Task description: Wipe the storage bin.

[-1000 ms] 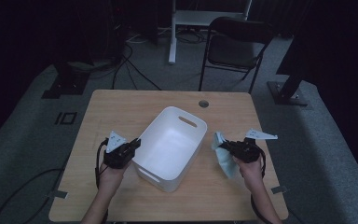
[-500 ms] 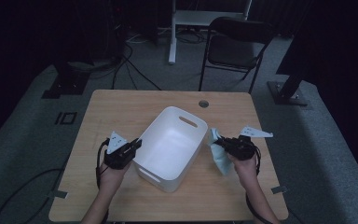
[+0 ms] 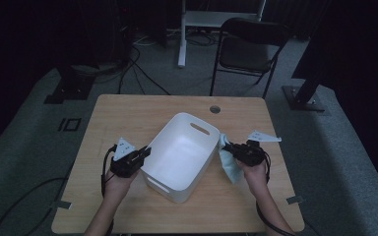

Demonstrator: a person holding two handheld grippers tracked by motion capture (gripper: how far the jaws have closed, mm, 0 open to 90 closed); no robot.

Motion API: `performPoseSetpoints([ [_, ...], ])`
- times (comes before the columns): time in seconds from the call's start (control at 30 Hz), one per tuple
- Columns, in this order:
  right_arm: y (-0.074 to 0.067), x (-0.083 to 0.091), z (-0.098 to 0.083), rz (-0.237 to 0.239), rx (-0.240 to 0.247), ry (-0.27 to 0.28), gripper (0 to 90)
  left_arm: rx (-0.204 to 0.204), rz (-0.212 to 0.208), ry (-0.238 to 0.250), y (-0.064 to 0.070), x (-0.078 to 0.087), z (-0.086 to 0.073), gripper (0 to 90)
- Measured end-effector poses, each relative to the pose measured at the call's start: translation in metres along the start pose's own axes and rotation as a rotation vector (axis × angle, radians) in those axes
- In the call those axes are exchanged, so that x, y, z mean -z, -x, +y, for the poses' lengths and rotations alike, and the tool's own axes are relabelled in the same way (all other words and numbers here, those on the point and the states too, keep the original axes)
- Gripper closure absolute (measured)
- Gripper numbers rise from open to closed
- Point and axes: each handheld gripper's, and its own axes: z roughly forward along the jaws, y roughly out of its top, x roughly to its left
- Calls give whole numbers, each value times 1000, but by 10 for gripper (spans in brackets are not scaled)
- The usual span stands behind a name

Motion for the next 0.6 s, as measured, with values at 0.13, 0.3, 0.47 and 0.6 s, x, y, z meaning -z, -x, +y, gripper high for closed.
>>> performPoseSetpoints([
  [0.13, 0, -7, -4, 2, 4, -33, 852, 2, 1, 1, 0, 0, 0, 853],
  [0.3, 1, -14, -9, -8, 0, -74, 852, 3, 4, 2, 1, 0, 0, 852],
  [0.47, 1, -11, -8, 18, -13, -70, 852, -2, 5, 0, 1, 0, 0, 852],
  [0.6, -6, -8, -4, 17, 8, -52, 852, -4, 9, -3, 2, -1, 1, 853],
])
